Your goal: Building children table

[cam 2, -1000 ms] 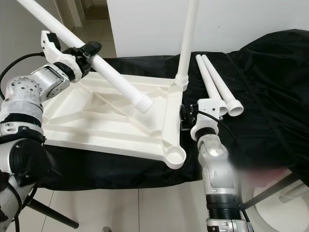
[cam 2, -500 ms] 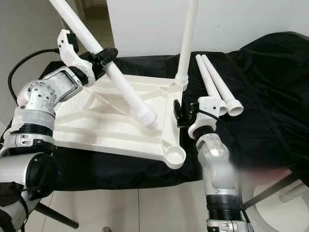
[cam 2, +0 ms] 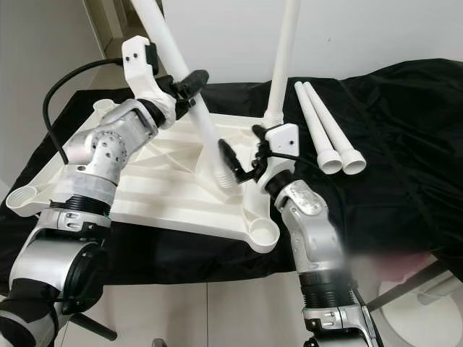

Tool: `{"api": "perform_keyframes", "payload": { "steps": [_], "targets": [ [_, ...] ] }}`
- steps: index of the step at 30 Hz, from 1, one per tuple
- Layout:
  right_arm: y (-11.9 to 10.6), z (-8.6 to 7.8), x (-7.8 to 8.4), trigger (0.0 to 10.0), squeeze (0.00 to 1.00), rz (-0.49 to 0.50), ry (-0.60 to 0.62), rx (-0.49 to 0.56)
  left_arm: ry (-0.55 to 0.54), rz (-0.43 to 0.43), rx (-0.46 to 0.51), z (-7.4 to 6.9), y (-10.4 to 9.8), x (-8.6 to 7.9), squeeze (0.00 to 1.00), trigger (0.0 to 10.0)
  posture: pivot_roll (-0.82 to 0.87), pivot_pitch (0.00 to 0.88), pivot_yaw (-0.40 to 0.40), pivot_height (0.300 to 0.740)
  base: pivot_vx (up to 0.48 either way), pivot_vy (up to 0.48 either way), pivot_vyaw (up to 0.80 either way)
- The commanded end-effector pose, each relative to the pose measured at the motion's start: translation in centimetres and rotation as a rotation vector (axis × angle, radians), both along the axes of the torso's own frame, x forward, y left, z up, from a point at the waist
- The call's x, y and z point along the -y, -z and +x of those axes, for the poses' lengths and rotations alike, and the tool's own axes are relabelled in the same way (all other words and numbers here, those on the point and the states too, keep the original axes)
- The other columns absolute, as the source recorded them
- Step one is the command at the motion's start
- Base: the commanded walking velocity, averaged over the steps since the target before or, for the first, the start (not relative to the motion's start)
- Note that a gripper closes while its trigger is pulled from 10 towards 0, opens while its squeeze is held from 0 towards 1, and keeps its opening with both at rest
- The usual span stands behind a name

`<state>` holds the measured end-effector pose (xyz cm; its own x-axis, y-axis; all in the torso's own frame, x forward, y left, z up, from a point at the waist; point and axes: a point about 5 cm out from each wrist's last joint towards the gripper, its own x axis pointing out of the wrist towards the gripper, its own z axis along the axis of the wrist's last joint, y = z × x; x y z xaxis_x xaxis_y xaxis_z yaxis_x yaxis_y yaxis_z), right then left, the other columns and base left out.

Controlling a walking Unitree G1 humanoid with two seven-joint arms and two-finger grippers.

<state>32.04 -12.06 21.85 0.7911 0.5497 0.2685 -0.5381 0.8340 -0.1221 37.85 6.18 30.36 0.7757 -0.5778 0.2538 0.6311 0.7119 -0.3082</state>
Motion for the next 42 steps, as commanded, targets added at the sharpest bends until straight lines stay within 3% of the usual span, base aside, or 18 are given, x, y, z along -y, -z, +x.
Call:
{"api": "perform_keyframes", "payload": {
  "steps": [1,11,17,25,35,36,37,42],
  "targets": [
    [-0.3,0.1,-0.8,10.0,0.0,-0.005,-0.05,0.008,0.011,0.017,0.065,-0.4,-1.3,0.9,0.0,10.0,-0.06,0.0,0.041,0.74,0.0,0.0,0.0],
    [0.4,1.4,-1.3,10.0,0.0,-0.097,-0.081,-0.03,0.039,0.066,0.145,-1.3,-1.7,3.6,0.0,10.0,-0.05,0.0,0.043,0.74,0.0,0.0,0.0],
    [0.8,2.9,-1.2,10.0,0.0,-0.192,-0.012,-0.072,0.054,0.08,0.199,-2.1,-2.4,5.0,0.0,10.0,-0.05,0.0,0.042,0.74,0.0,0.0,0.0],
    [0.9,3.8,-1.6,10.0,0.0,-0.276,0.004,-0.088,0.066,0.089,0.22,-2.6,-2.4,5.8,0.0,10.0,-0.05,0.0,0.045,0.74,0.0,0.0,0.0],
    [0.8,3.9,-1.9,10.0,0.0,-0.295,-0.006,-0.089,0.067,0.089,0.224,-2.6,-2.4,6.0,0.0,10.0,-0.05,0.0,0.044,0.74,0.0,0.0,0.0],
    [0.8,3.9,-2.0,8.6,0.0,-0.3,-0.008,-0.089,0.068,0.092,0.227,-2.7,-2.4,6.1,0.0,10.0,-0.05,0.0,0.048,0.74,0.0,0.0,0.0],
    [0.7,4.1,-1.9,0.0,0.0,-0.306,-0.003,-0.084,0.07,0.096,0.228,-2.7,-2.3,6.2,0.0,10.0,-0.05,0.0,0.049,0.74,0.0,0.0,0.0],
    [0.5,4.2,-1.8,0.0,0.0,-0.314,0.006,-0.073,0.073,0.102,0.229,-2.8,-2.2,6.3,0.0,10.0,-0.06,0.0,0.052,0.74,0.0,0.0,0.0]
  ]
}}
